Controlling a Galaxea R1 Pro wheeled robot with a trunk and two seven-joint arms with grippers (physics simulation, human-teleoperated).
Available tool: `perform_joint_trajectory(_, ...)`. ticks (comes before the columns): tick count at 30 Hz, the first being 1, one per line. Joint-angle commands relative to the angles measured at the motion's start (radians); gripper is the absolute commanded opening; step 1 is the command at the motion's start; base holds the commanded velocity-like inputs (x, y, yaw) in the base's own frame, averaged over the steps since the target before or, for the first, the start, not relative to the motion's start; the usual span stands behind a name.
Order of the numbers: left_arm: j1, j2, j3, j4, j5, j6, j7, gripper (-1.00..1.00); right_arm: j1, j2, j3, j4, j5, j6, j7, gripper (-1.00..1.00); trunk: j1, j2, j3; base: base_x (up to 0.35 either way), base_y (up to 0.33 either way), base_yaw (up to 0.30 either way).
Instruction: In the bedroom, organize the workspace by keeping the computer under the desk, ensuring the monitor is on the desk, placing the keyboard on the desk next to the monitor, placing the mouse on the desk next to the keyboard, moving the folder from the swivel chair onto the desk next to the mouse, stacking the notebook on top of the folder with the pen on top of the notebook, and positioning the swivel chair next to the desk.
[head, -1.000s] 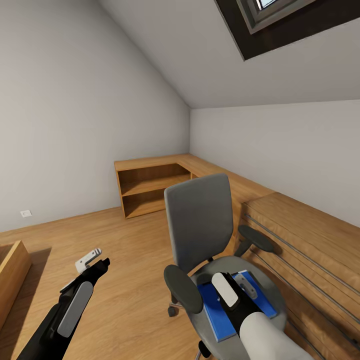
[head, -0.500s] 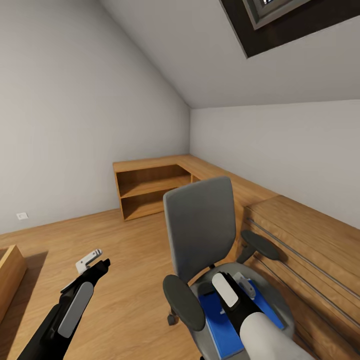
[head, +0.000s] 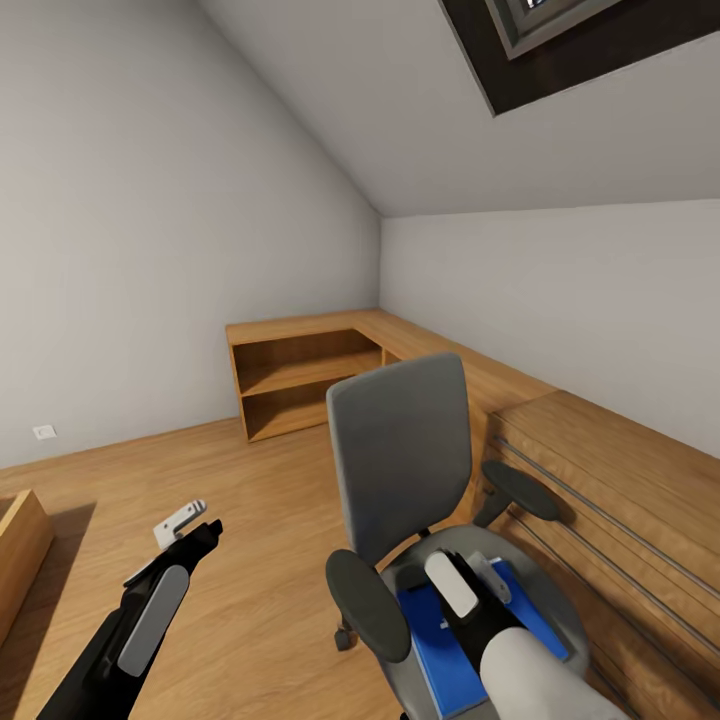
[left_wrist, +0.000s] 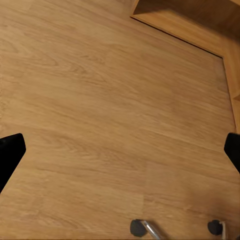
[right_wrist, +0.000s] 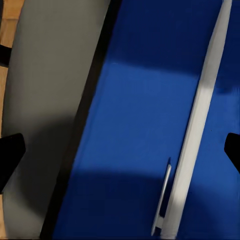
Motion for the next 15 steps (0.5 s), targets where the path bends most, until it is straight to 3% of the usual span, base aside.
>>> perform_joint_trajectory(1, -0.001, 0.001, -0.001, -0.001, 0.007, 0.003, 0.006, 1.0, -0.001, -0.002, 0.007, 0.006, -0.029, -0.004, -0.006, 1.0, 0.0, -0.001, -0.001, 0.0, 0.0, 0.0)
perform_joint_trajectory(5, -0.001, 0.001, -0.001, 0.0, 0.007, 0.003, 0.006, 1.0, -0.001, -0.003, 0.008, 0.021, -0.071, -0.004, -0.005, 1.0, 0.0, -0.001, -0.001, 0.0, 0.0, 0.0)
perform_joint_trajectory(15, -0.001, 0.0, -0.001, 0.0, 0.007, 0.001, 0.007, 1.0, -0.001, -0.02, 0.007, 0.023, -0.078, -0.004, -0.006, 1.0, 0.0, -0.001, -0.001, 0.0, 0.0, 0.0)
